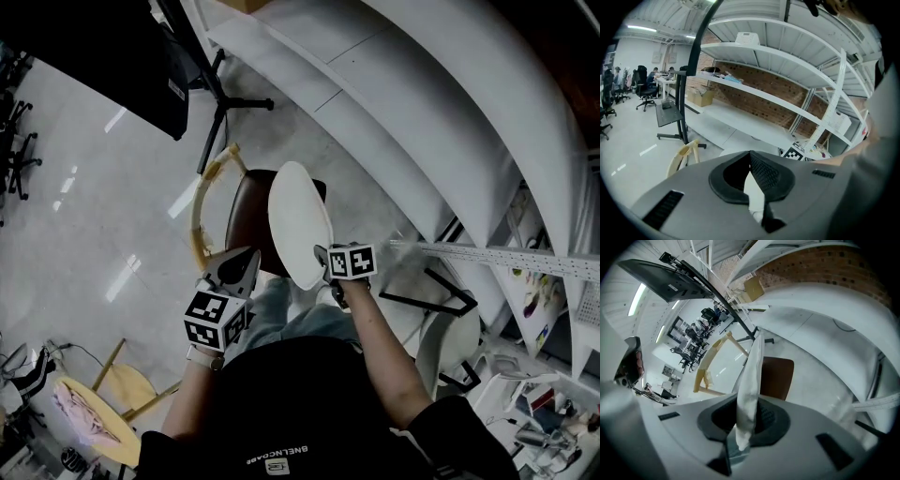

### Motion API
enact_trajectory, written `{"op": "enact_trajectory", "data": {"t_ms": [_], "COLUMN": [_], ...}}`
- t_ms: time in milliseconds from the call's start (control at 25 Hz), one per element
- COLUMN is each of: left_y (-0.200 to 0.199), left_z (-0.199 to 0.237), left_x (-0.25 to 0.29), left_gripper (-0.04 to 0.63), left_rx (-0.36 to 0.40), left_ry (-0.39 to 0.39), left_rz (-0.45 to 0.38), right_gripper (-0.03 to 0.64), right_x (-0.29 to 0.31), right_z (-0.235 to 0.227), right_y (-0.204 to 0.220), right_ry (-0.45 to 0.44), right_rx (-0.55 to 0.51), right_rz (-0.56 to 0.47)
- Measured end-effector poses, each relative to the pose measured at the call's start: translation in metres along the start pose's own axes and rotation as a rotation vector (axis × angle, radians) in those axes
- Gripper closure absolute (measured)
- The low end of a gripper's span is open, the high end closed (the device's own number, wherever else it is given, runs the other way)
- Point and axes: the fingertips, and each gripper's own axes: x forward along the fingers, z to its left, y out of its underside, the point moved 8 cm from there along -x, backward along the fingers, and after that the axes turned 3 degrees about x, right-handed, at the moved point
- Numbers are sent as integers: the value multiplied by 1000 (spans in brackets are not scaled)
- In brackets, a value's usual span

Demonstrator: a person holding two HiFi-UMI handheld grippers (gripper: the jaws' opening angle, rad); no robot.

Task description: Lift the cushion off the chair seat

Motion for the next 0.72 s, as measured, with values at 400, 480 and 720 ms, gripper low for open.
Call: {"op": "enact_trajectory", "data": {"t_ms": [400, 480, 720], "left_y": [-32, -38, -56], "left_z": [6, 7, 5], "left_x": [20, 25, 34], "left_gripper": [581, 581, 581], "left_rx": [62, 79, 116], "left_ry": [101, 121, 168], "left_rz": [-26, -28, -42], "right_gripper": [561, 561, 561], "right_x": [-46, -55, -93], "right_z": [14, 18, 36], "right_y": [-22, -29, -55], "right_ry": [42, 39, 36], "right_rx": [30, 33, 13], "right_rz": [-125, -158, -284]}}
